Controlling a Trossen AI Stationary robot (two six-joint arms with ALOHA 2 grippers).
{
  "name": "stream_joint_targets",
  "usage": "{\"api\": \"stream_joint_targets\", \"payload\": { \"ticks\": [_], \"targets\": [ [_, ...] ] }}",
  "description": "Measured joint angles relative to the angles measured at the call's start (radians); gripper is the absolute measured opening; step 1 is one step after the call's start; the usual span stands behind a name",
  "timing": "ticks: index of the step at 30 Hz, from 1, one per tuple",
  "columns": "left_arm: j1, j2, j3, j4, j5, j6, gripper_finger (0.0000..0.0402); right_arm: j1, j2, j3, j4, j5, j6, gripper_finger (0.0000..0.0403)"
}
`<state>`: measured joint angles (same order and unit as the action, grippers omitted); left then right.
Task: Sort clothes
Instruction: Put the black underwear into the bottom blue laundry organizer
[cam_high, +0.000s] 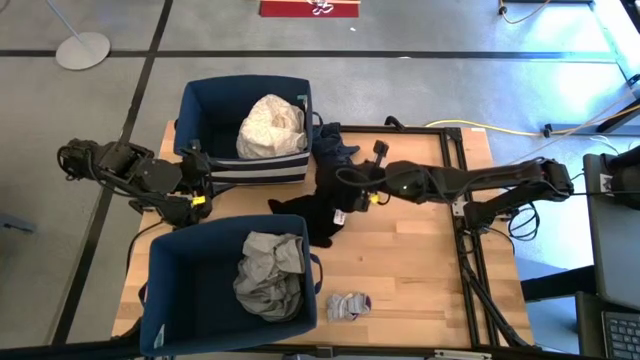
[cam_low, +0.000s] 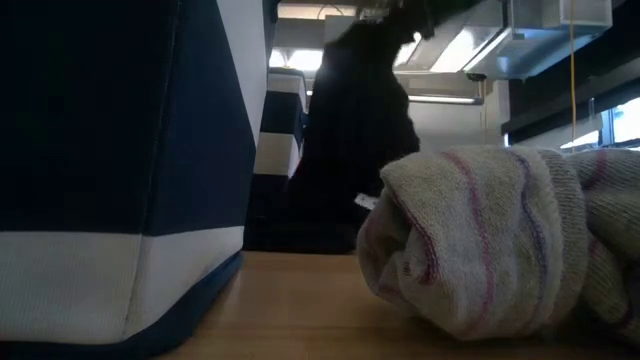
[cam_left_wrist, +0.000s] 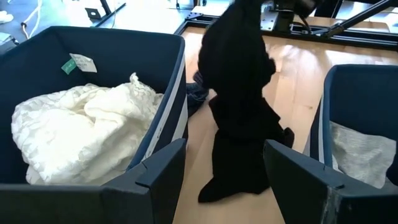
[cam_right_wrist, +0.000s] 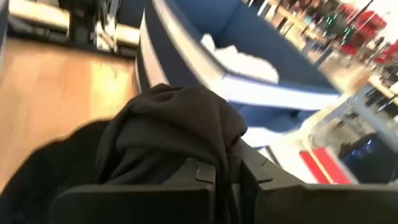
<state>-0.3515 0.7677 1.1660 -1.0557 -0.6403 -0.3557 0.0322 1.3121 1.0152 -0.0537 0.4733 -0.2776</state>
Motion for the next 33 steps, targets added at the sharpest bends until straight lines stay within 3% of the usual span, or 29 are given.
{"api": "stream_joint_targets", "payload": {
  "ticks": [5,14,23,33],
  "targets": [
    [0.000,0.000,0.000,-0.001,0.000,-0.002,0.0208,0.000,0.000,0.085,0.012,0.016,-0.059,0.0018],
    [0.000,0.001,0.000,-0.001,0.000,-0.003,0.0208,0.000,-0.001,0.198,0.197,-0.005,-0.183,0.0020],
    [0.000,0.001,0.000,0.001,0.000,-0.003,0.0208,-0.015,0.021,0.280,0.406,-0.253,-0.202,0.0020],
    [0.000,0.016,0.000,0.002,0.000,-0.001,0.0208,-0.013,0.178,0.433,0.517,-0.483,-0.175,0.0022]
  ]
}}
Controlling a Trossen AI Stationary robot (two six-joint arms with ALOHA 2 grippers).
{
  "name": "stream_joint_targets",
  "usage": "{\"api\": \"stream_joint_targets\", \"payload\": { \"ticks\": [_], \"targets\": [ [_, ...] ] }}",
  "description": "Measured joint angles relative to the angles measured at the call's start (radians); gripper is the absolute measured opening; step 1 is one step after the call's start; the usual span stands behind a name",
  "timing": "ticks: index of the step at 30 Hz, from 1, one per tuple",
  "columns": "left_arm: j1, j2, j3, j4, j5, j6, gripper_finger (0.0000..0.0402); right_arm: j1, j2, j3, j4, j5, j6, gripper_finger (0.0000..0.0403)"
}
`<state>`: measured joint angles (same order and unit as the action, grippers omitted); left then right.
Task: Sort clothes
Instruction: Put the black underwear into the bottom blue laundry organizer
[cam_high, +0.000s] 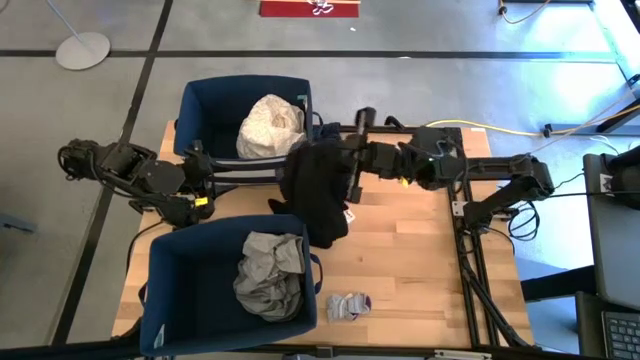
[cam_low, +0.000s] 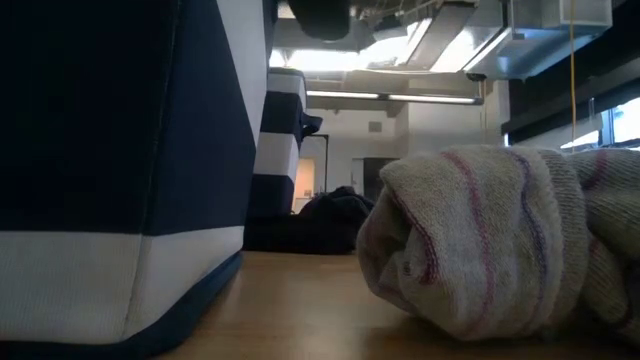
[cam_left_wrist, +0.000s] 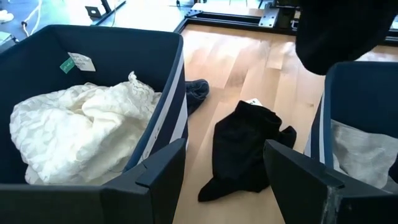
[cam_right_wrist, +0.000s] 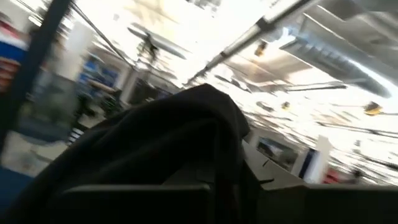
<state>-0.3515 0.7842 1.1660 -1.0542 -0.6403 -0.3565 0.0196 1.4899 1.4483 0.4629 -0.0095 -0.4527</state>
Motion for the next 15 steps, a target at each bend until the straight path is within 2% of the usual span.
{"api": "stream_joint_targets", "payload": {
  "ticks": [9,15],
  "targets": [
    [0.000,0.025,0.000,0.001,0.000,0.017,0.0208,0.001,0.162,0.234,0.007,-0.215,0.093,0.0022],
    [0.000,0.027,0.000,0.035,0.000,0.025,0.0208,0.010,0.215,0.315,-0.045,-0.275,0.159,0.0023]
  ]
}}
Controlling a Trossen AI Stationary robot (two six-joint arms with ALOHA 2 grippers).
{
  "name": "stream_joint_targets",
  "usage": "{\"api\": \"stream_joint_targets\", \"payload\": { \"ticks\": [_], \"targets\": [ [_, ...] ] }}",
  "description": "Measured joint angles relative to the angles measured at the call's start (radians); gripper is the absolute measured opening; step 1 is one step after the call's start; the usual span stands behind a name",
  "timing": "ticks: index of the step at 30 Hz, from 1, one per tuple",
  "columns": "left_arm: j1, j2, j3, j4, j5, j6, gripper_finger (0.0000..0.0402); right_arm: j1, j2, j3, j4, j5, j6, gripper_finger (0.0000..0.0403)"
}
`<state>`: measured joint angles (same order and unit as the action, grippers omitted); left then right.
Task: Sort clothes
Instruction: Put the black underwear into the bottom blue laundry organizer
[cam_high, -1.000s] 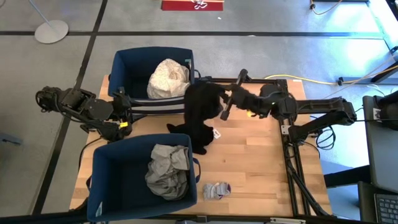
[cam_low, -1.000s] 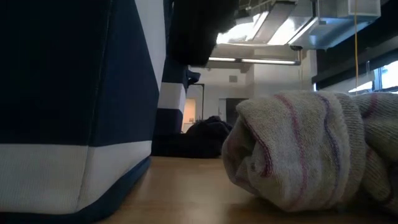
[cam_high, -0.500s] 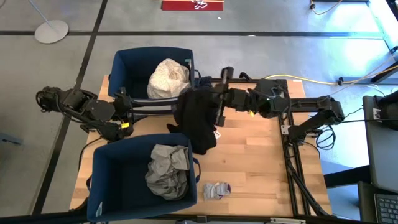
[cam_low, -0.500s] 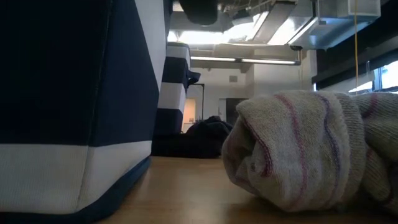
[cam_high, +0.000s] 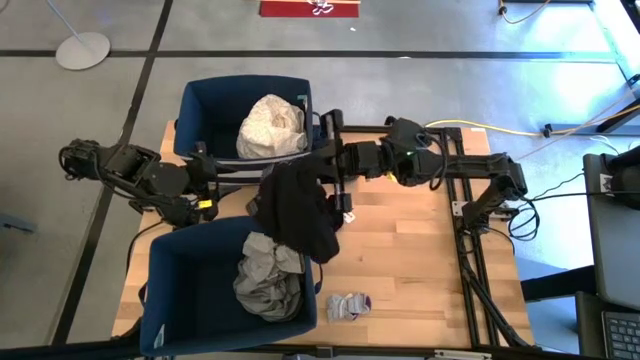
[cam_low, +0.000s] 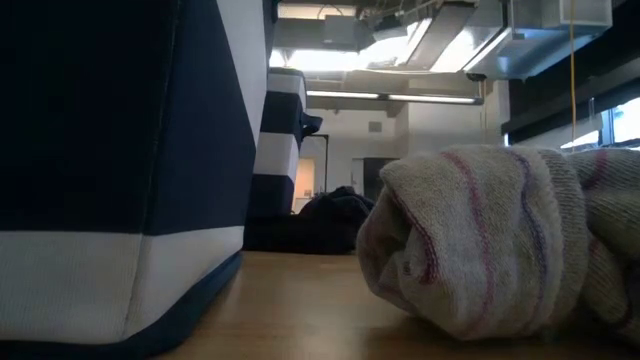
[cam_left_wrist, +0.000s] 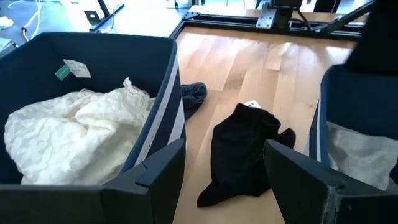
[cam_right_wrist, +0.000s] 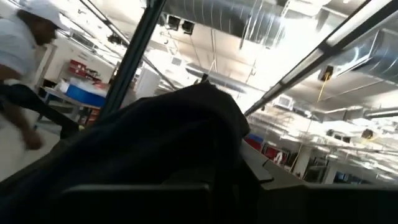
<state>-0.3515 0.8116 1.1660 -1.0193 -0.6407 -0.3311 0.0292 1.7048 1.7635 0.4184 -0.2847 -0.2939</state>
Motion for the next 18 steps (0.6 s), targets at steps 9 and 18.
{"api": "stream_joint_targets", "payload": {
  "ticks": [9,18],
  "targets": [
    [0.001,-0.001,0.000,0.101,-0.002,0.079,0.0208,0.038,0.054,0.010,-0.103,0.061,0.001,0.0023],
    [0.001,-0.011,0.000,0.175,-0.014,0.125,0.0208,0.035,0.138,0.007,-0.429,0.072,0.027,0.0037]
  ]
}}
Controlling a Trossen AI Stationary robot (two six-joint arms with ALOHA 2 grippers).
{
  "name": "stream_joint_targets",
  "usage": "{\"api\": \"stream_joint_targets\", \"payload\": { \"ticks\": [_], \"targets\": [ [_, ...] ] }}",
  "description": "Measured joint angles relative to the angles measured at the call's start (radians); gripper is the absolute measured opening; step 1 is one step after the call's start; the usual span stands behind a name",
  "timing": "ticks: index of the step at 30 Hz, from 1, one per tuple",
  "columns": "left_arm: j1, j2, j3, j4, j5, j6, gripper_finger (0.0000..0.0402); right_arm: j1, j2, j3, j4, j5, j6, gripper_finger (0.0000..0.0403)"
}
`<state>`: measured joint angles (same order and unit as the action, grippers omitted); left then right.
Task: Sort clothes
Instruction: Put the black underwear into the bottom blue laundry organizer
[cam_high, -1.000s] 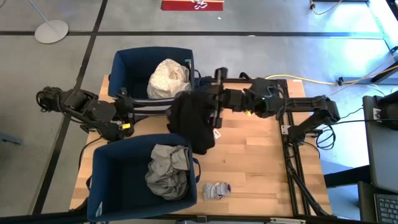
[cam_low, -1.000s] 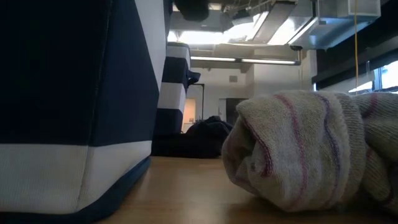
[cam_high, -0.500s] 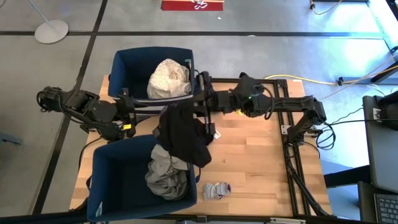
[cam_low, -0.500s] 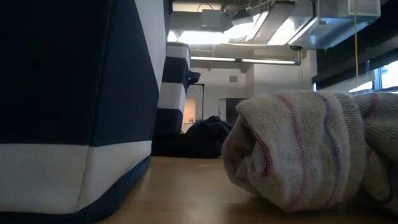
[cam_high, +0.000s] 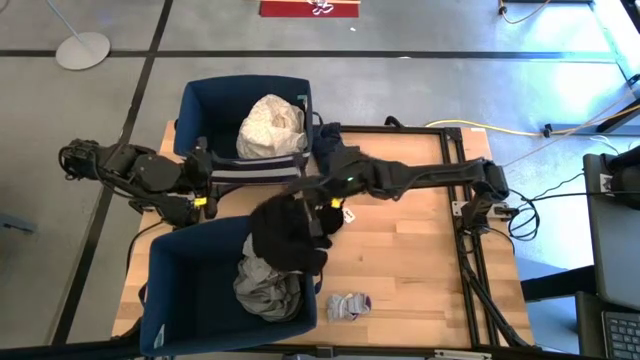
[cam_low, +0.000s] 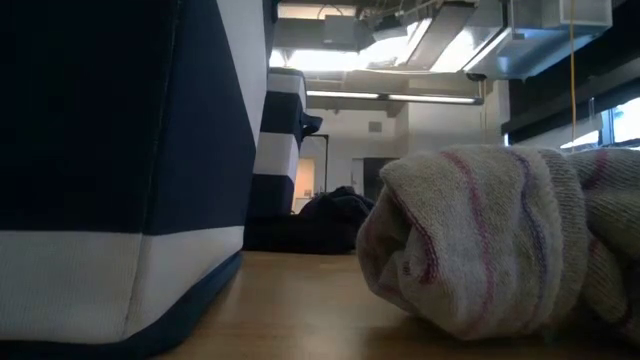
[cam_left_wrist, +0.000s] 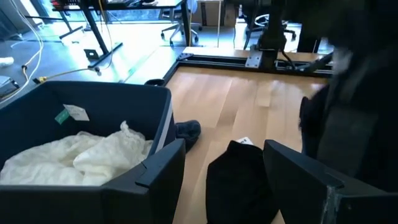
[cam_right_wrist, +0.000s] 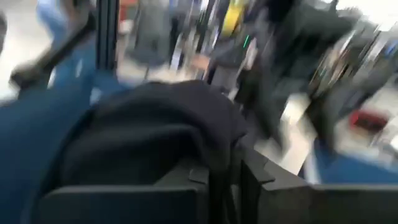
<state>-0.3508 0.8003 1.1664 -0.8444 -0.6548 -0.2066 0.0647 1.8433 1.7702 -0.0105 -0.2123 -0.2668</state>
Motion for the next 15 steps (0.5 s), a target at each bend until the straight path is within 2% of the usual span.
{"api": "stream_joint_targets", "payload": {
  "ticks": [4,8,15],
  "targets": [
    [0.000,-0.003,0.000,-0.002,0.000,0.001,0.0208,0.000,0.039,0.000,-0.151,-0.005,0.007,0.0049],
    [0.000,-0.003,0.000,-0.003,0.000,0.001,0.0208,0.001,0.054,0.000,-0.171,-0.009,0.082,0.0071],
    [0.000,-0.003,0.000,-0.004,0.000,0.000,0.0208,0.002,0.048,0.000,-0.210,-0.009,0.087,0.0170]
  ]
}}
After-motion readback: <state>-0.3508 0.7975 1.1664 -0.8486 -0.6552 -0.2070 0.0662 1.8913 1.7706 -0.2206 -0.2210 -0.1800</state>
